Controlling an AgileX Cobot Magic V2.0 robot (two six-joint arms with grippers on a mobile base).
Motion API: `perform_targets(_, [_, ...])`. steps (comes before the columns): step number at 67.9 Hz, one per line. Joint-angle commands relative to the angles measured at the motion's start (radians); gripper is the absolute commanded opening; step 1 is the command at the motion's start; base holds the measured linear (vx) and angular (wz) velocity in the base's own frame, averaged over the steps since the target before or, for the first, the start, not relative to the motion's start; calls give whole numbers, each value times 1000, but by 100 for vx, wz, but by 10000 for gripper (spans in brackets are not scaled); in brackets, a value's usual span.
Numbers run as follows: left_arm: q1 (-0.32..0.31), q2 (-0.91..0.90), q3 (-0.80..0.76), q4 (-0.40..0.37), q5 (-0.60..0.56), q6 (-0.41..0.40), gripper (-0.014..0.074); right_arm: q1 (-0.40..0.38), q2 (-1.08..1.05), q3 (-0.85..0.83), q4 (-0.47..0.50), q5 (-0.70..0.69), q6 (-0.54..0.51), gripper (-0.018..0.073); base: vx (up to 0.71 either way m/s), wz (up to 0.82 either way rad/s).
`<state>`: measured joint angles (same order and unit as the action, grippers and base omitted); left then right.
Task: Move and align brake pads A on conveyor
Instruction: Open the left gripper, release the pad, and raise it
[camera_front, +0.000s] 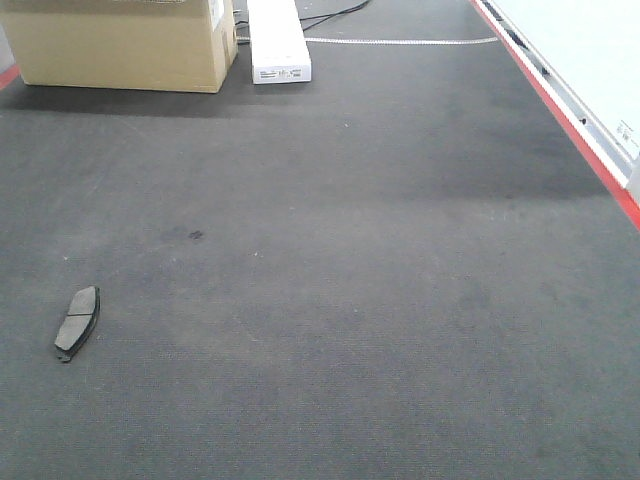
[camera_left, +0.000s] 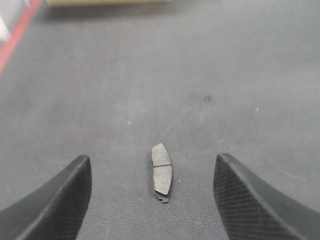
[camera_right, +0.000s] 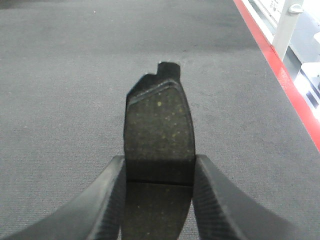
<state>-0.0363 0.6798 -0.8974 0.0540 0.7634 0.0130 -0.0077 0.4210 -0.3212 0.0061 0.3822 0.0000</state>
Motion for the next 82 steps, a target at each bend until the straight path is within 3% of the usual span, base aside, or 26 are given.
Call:
perform_targets(1, [-4, -92, 17, -4, -71, 5, 475, -4, 5, -33, -6, -92, -6, -4, 0, 0])
perform_targets(24, [-4, -301, 110, -4, -54, 6, 475, -4, 5, -33, -6, -92, -6, -4, 0, 0])
perform_targets(39, [-4, -310, 118, -4, 33, 27, 475, -4, 5, -33, -6, -92, -6, -4, 0, 0])
perform_targets(48, [-4, -310, 119, -4, 40, 63, 464, -4, 5, -33, -6, -92, -6, -4, 0, 0])
perform_targets(82, [-4, -310, 119, 14, 42, 70, 460, 20, -6, -33, -6, -89, 0, -4, 0, 0])
